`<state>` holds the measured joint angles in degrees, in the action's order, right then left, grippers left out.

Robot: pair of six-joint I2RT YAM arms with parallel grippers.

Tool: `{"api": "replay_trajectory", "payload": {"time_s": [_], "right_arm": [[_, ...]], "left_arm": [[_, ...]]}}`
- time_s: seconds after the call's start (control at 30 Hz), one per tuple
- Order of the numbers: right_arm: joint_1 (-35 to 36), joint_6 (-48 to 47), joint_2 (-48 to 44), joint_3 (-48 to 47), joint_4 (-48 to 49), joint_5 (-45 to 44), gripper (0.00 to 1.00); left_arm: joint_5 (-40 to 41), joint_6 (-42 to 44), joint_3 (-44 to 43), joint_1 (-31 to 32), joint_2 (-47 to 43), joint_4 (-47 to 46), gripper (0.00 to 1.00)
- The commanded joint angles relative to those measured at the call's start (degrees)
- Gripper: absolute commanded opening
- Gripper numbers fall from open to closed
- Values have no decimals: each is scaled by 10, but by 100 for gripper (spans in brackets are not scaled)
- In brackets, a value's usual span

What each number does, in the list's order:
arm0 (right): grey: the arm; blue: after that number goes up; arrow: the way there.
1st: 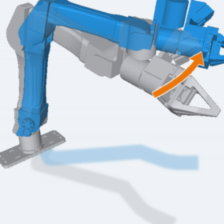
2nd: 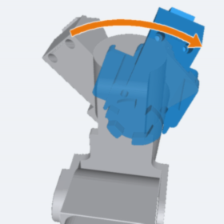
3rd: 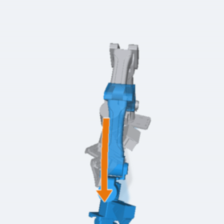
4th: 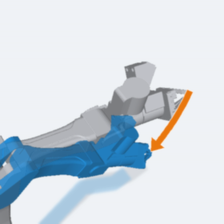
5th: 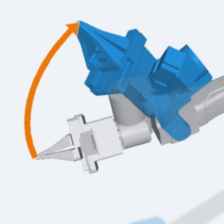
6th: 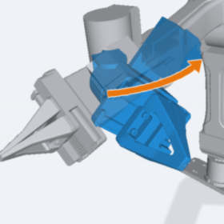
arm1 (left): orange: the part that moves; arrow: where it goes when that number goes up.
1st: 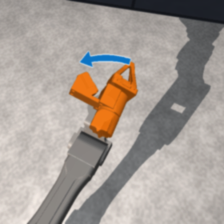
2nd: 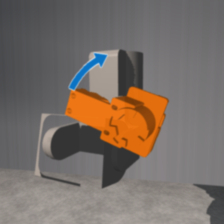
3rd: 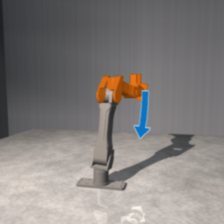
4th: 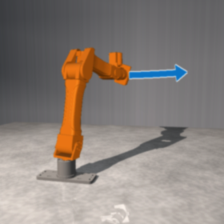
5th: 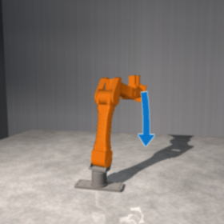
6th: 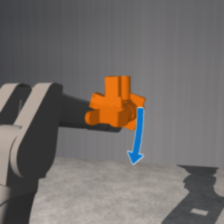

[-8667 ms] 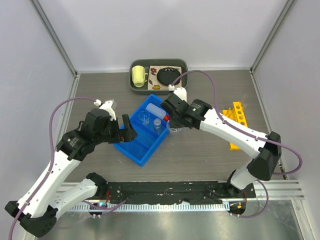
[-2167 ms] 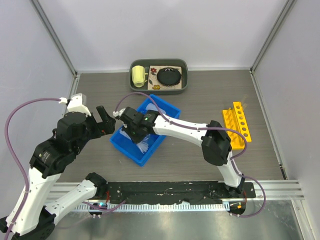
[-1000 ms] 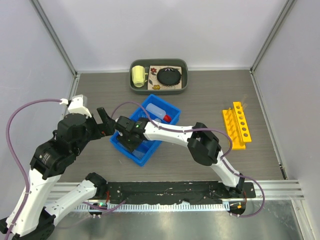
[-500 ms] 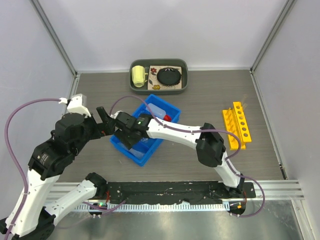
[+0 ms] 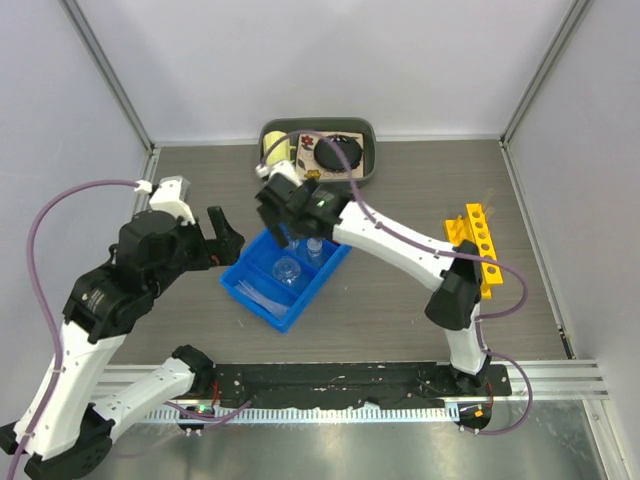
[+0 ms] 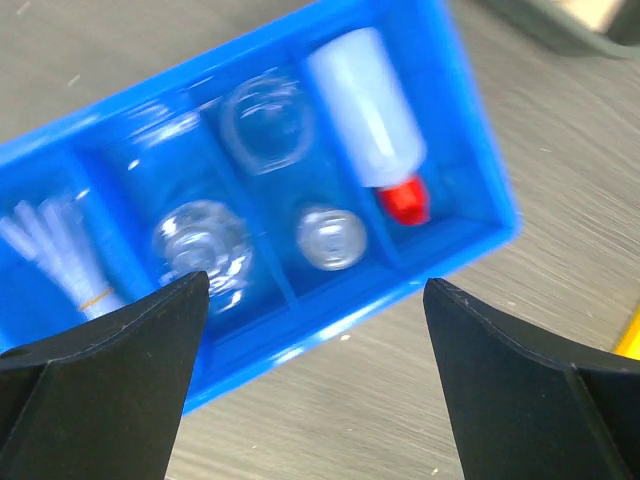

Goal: Organize the chemistry lab equipment

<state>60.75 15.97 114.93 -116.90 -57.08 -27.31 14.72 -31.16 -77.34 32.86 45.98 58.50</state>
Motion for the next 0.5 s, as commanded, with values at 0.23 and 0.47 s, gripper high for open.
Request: {"api": "replay_trajectory", "payload": {"time_s": [0.23,0.47], "right_arm": [[-186,55,-123,33,-65,-109,95],[-222,64,-189,90,-73,-181,96]], "left_arm": [[-36,50,-51,-3,81,0,100],[-49,55,-68,-3,111,-37,100]]}}
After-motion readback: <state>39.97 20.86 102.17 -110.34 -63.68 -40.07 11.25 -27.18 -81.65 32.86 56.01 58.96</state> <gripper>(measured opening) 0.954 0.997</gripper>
